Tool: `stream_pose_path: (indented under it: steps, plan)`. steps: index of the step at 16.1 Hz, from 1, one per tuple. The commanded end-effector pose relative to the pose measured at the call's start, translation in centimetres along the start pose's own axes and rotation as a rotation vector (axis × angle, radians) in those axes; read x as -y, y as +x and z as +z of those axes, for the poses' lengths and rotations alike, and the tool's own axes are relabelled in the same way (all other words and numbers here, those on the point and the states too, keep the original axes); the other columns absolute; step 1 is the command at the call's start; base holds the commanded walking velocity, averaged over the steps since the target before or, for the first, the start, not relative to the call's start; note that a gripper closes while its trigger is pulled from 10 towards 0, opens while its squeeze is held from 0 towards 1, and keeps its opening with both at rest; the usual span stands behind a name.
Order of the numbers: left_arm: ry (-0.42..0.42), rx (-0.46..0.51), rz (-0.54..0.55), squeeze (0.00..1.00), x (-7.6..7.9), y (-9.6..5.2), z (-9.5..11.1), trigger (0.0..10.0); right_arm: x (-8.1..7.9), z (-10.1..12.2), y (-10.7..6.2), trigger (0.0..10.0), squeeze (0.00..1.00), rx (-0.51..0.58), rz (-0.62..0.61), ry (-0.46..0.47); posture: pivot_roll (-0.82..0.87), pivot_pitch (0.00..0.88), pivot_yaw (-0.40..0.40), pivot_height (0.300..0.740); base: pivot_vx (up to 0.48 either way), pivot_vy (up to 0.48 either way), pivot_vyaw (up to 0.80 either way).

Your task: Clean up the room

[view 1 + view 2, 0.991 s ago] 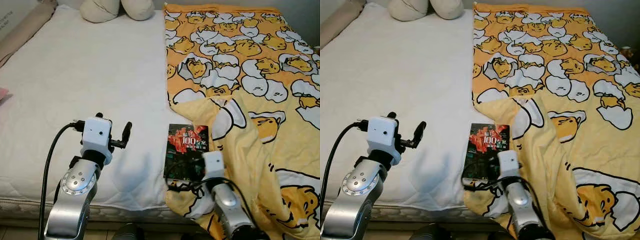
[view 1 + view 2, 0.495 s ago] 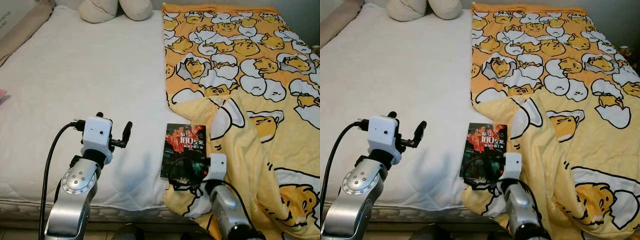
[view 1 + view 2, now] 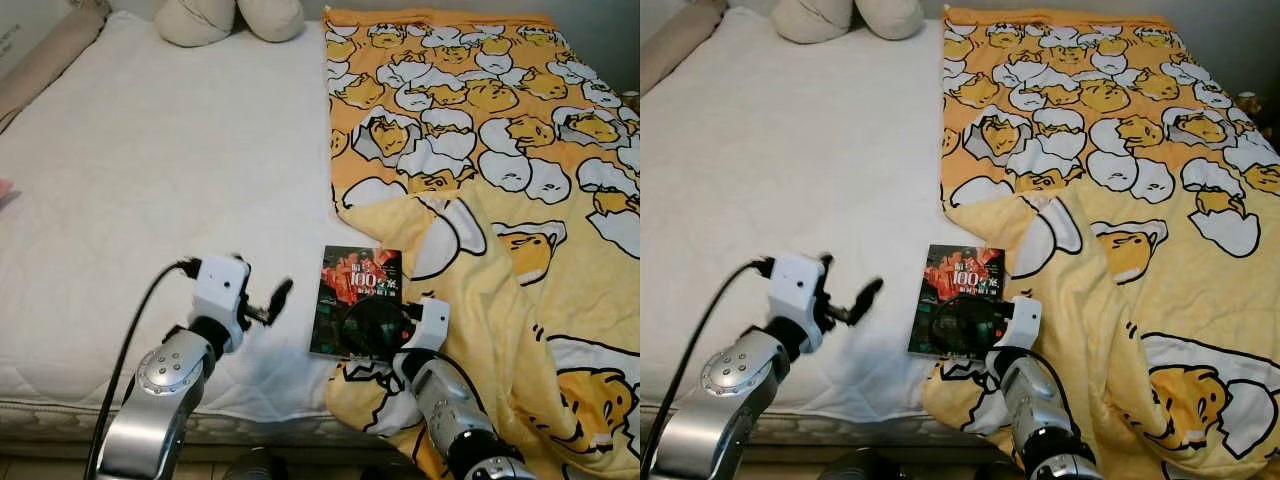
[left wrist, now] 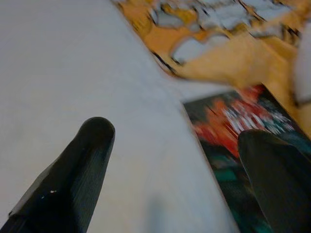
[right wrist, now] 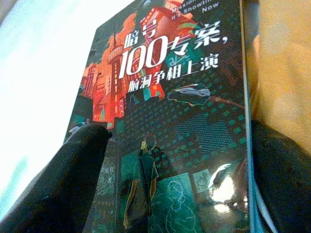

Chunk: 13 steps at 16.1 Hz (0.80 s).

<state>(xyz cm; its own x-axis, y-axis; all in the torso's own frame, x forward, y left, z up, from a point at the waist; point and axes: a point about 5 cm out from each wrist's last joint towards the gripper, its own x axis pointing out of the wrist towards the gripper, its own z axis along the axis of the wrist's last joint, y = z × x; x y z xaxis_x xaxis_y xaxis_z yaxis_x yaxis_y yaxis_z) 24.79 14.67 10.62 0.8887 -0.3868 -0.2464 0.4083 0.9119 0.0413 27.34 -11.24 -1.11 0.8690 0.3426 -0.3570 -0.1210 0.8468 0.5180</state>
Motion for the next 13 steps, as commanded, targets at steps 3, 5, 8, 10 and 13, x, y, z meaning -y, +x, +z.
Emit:
stream_pose_path:
  steps: [3, 5, 8, 10, 13]
  plan:
    - [-0.018, -0.127, -0.161, 0.0, 0.3, -0.1, -1.7, 10.0, -0.8, -1.1, 0.2, 0.0, 0.0, -0.073, 0.051, 0.083, 0.08, 0.063, 0.029, 0.74, 0.0, 0.0, 0.0]
    - [-0.013, -0.131, -0.162, 0.0, -0.1, 0.1, -1.5, 10.0, -0.8, -0.6, 0.4, 0.0, 0.0, -0.065, 0.068, 0.11, 0.08, 0.061, 0.029, 0.74, 0.0, 0.0, 0.0]
    - [-0.084, -0.166, -0.252, 0.0, 0.4, 0.2, -1.8, 10.0, -1.3, -0.1, 0.7, 0.0, 0.0, -0.075, 0.113, 0.164, 0.08, 0.055, 0.023, 0.74, 0.0, 0.0, 0.0]
    - [-0.07, -0.165, -0.254, 0.0, 0.3, 0.9, -1.7, 10.0, -1.1, 1.0, 0.9, 0.0, 0.0, -0.055, 0.127, 0.148, 0.06, 0.028, 0.011, 0.74, 0.0, 0.0, 0.0]
    - [-0.05, -0.126, -0.263, 0.0, 0.8, 2.6, -1.0, 10.0, -1.4, 5.4, 1.9, 0.0, 0.0, 0.048, 0.169, 0.109, 0.04, 0.0, 0.0, 0.74, 0.0, 0.0, 0.0]
